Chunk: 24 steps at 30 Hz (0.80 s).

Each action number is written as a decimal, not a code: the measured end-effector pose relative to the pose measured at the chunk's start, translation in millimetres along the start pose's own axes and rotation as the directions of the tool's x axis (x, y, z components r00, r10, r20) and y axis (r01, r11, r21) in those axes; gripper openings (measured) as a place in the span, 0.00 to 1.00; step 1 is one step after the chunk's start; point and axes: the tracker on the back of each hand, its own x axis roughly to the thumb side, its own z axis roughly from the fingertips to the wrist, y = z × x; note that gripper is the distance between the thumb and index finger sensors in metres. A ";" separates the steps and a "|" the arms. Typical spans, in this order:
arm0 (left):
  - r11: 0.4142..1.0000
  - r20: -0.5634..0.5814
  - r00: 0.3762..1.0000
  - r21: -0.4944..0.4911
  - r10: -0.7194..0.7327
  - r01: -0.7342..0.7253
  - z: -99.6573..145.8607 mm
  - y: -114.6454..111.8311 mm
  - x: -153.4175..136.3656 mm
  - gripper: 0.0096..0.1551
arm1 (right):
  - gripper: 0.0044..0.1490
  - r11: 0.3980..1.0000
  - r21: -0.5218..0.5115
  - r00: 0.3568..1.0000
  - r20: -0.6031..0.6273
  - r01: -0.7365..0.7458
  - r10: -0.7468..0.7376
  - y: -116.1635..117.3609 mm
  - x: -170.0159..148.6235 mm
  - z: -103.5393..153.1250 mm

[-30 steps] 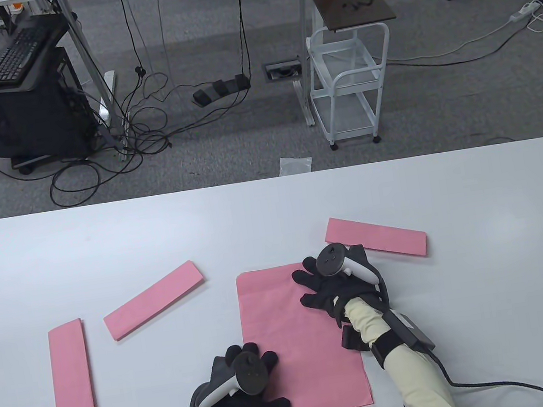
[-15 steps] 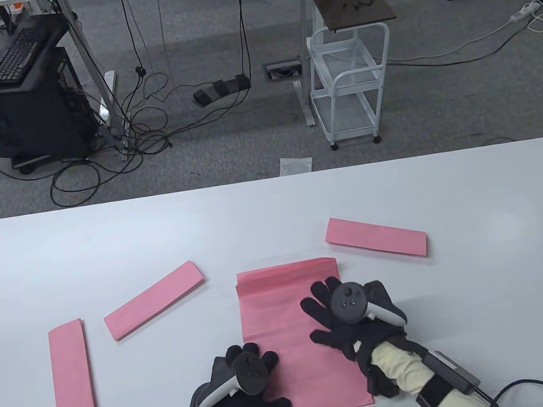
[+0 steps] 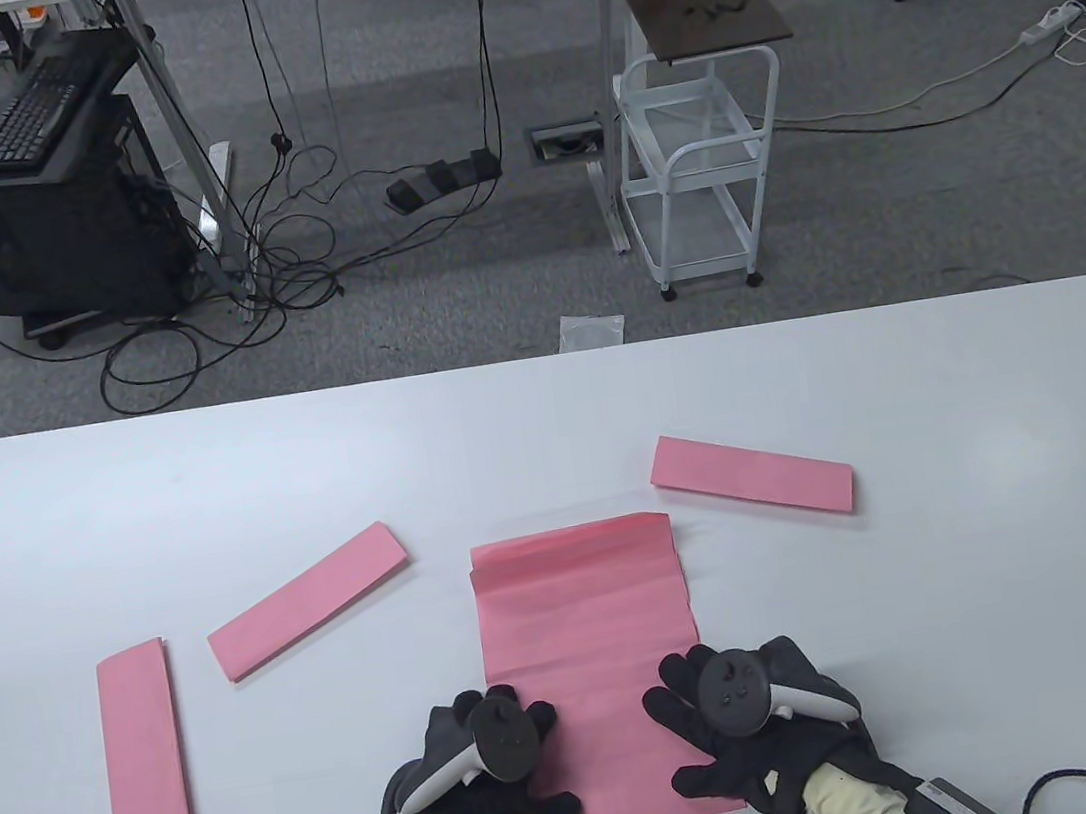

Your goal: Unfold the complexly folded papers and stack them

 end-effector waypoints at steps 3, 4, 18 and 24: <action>0.988 0.040 0.988 0.023 -0.152 0.151 -0.8 1.5 23.7 0.46 | 0.47 1.000 0.000 1.000 0.000 0.001 -0.001 0.0 0.3 0.2; 0.985 0.092 0.981 -0.008 -0.173 0.175 -3.3 -2.5 33.4 0.45 | 0.47 1.000 -0.001 1.000 -0.001 0.000 0.000 -0.1 0.2 0.3; 0.996 -0.022 0.999 -0.086 0.024 -0.026 10.2 -7.8 -34.7 0.46 | 0.47 1.000 0.002 1.000 -0.004 -0.001 0.001 -0.1 -0.1 0.4; 0.995 -0.021 1.000 -0.101 0.005 -0.008 9.7 -5.7 -34.0 0.45 | 0.47 1.000 0.006 1.000 -0.004 0.001 -0.001 -0.1 -0.2 0.5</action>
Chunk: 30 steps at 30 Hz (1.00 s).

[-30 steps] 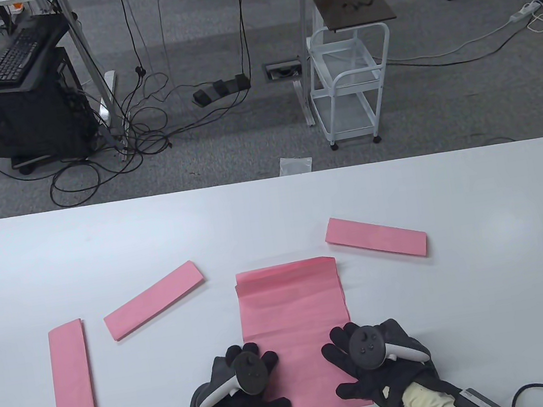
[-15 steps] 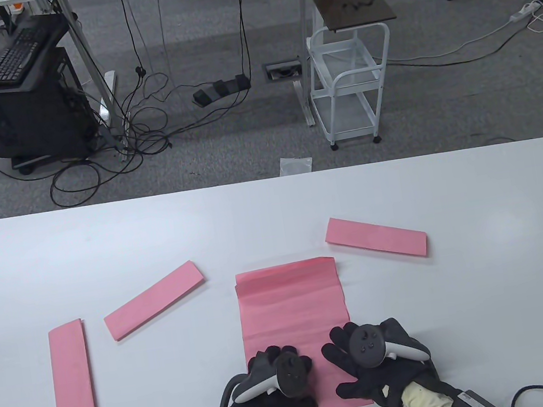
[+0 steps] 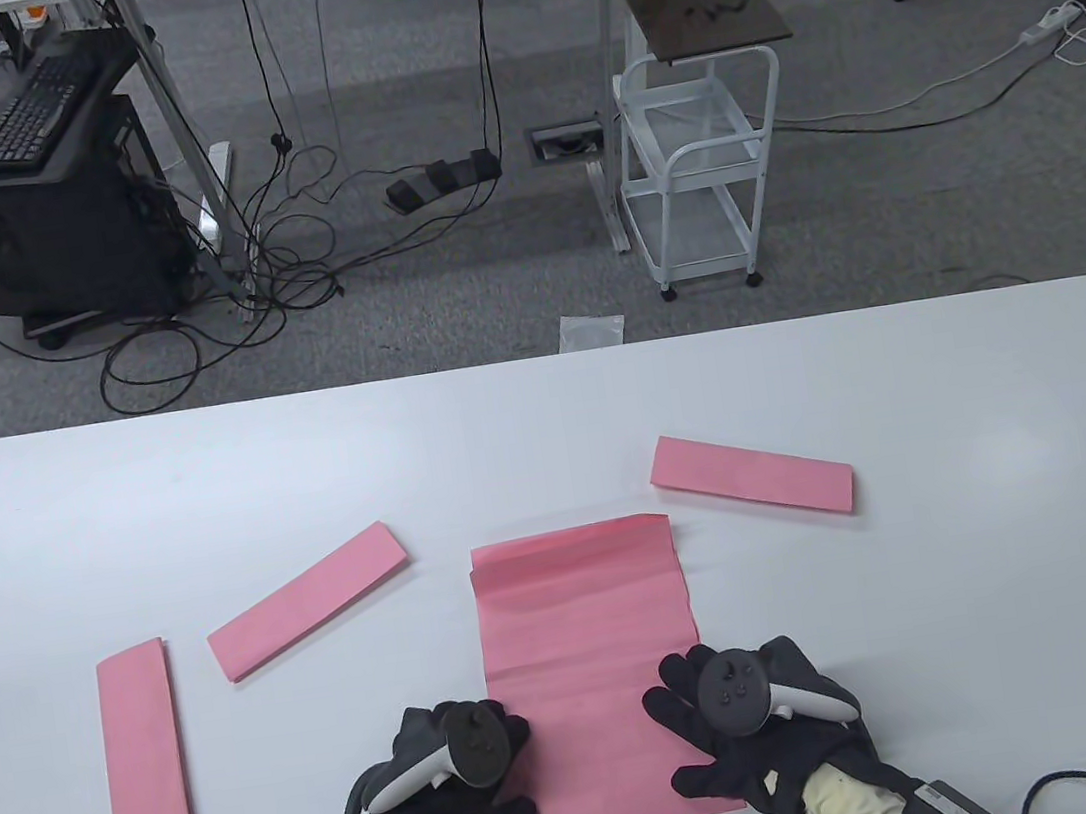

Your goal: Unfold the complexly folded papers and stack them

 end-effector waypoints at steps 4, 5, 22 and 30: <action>0.993 0.066 0.994 0.090 -0.087 0.081 4.3 16.3 28.3 0.44 | 0.47 1.000 0.009 1.000 0.000 0.006 -0.006 0.0 -0.1 -0.3; 0.990 0.113 0.987 0.095 -0.111 0.101 2.7 17.8 38.2 0.43 | 0.47 1.000 0.010 1.000 0.001 0.008 -0.008 0.0 -0.2 -0.4; 0.992 -0.111 0.991 0.111 0.078 -0.066 -52.9 57.2 -6.3 0.39 | 0.47 1.000 0.016 1.000 0.001 0.008 -0.008 0.1 -0.3 -0.7; 0.990 -0.113 0.988 0.104 0.102 -0.091 -49.0 62.9 4.5 0.40 | 0.47 1.000 0.019 1.000 0.000 0.008 -0.008 0.2 -0.1 -0.7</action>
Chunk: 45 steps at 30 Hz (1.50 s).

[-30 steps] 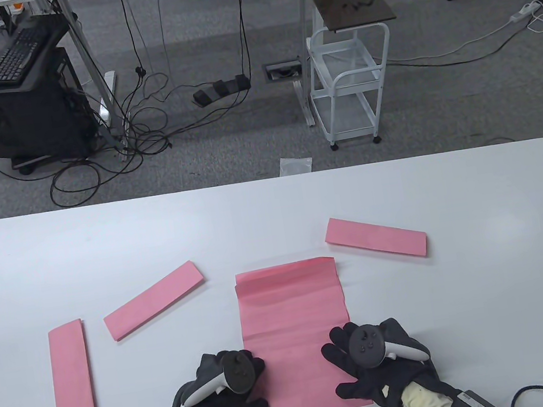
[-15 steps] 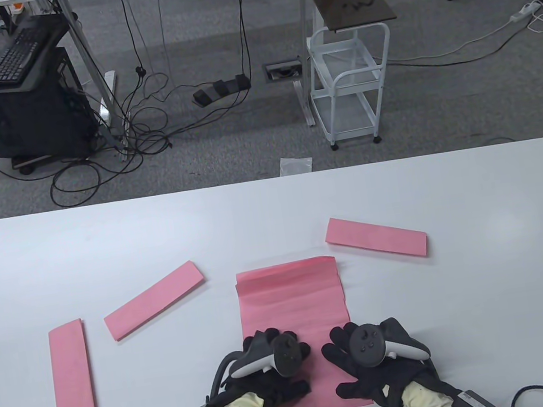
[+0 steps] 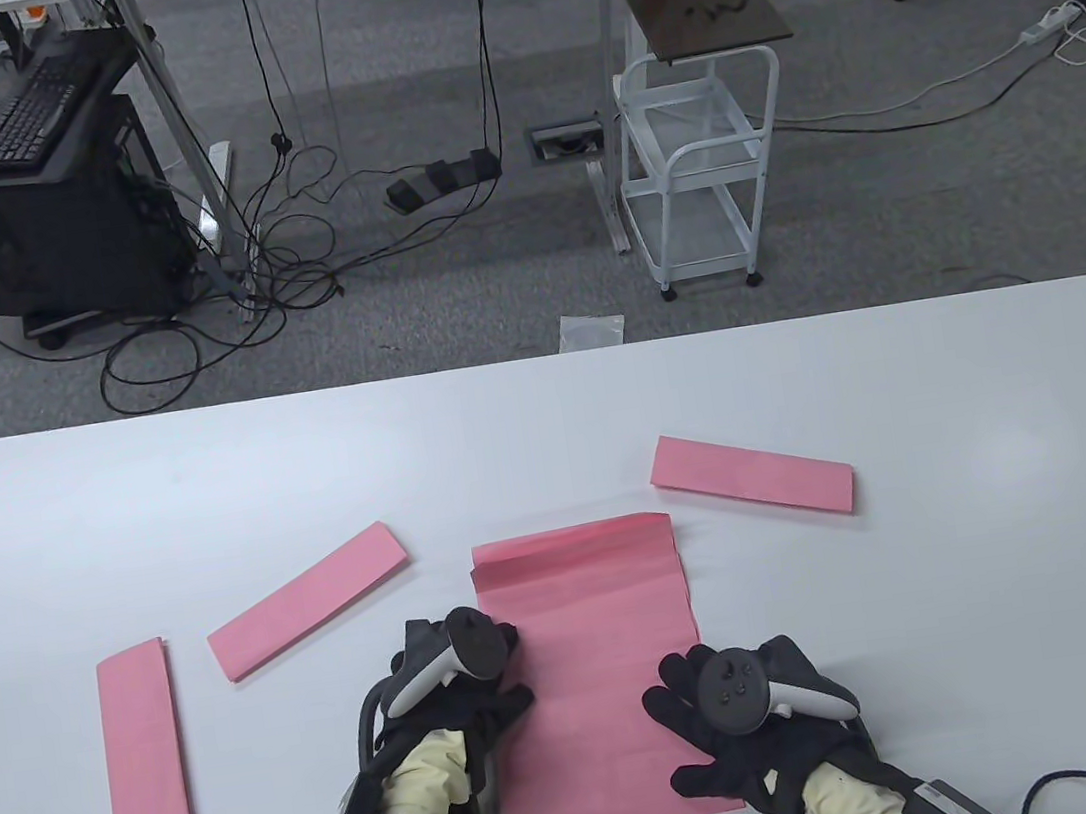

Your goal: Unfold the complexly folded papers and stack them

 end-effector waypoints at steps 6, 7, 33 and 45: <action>0.979 0.233 0.952 -0.001 -0.199 0.205 6.3 -17.3 53.8 0.41 | 0.47 1.000 0.006 1.000 0.001 0.004 -0.004 0.1 -0.1 -0.1; 0.973 0.243 0.943 0.001 -0.226 0.232 3.3 -20.2 60.7 0.41 | 0.47 1.000 0.007 1.000 0.001 0.004 -0.004 0.1 -0.1 -0.1; 0.993 -0.071 0.994 0.092 0.086 -0.079 -65.5 48.6 10.2 0.40 | 0.47 1.000 0.009 1.000 0.008 0.012 -0.012 -0.2 0.4 -0.5; 0.967 0.245 0.968 0.229 0.053 -0.111 19.0 53.1 21.7 0.42 | 0.45 0.952 -0.295 0.993 -0.059 0.081 -0.103 -58.7 -6.1 12.5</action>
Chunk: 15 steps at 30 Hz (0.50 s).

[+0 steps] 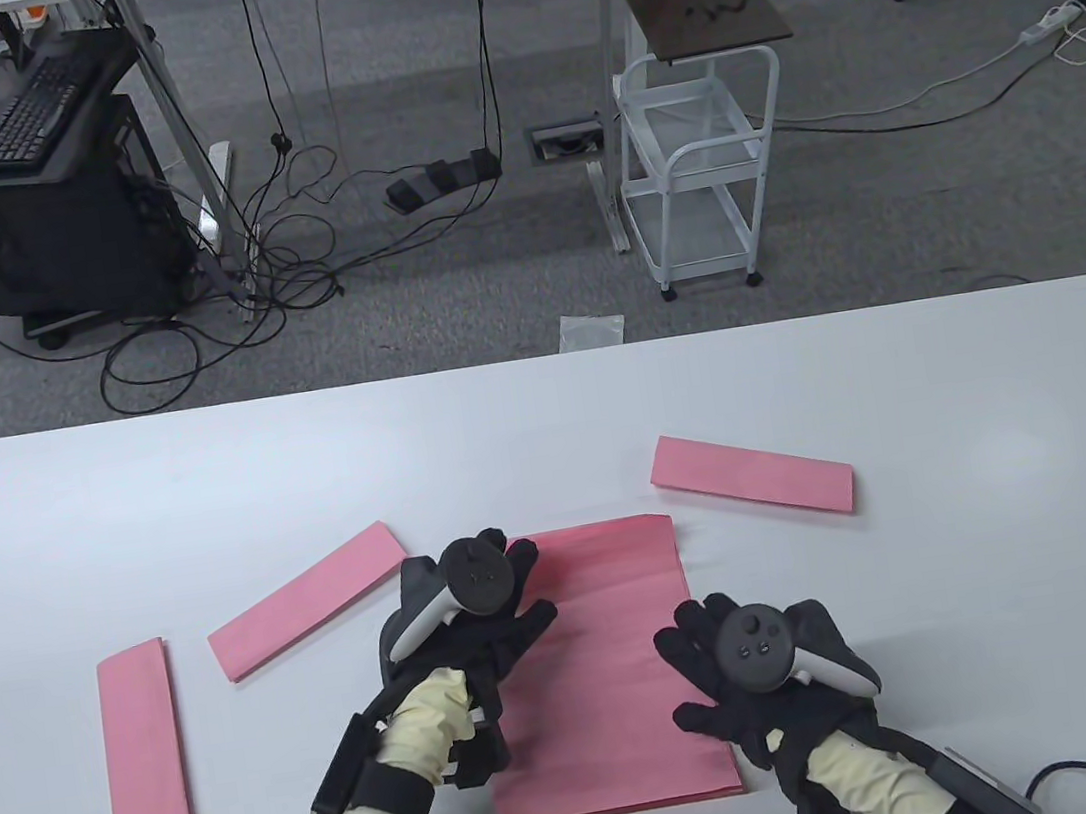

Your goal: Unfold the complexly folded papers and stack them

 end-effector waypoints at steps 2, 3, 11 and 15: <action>0.999 0.040 0.999 0.033 0.001 -0.003 22.8 -3.9 6.0 0.42 | 0.45 0.999 -0.050 0.997 -0.079 -0.008 0.004 -16.0 -7.0 -13.0; 0.999 0.048 0.999 0.043 0.012 -0.014 30.8 -7.2 7.6 0.42 | 0.45 0.998 -0.062 0.993 -0.116 -0.020 0.013 -21.8 -10.3 -18.9; 0.994 0.053 0.996 0.070 0.076 -0.079 91.0 -52.9 22.5 0.42 | 0.47 0.993 -0.108 0.898 -0.440 -0.050 -0.003 -70.4 -39.3 -89.6; 0.987 0.054 0.991 0.104 0.119 -0.124 97.6 -59.4 14.1 0.42 | 0.49 0.991 -0.125 0.850 -0.527 -0.041 -0.031 -83.9 -46.5 -113.1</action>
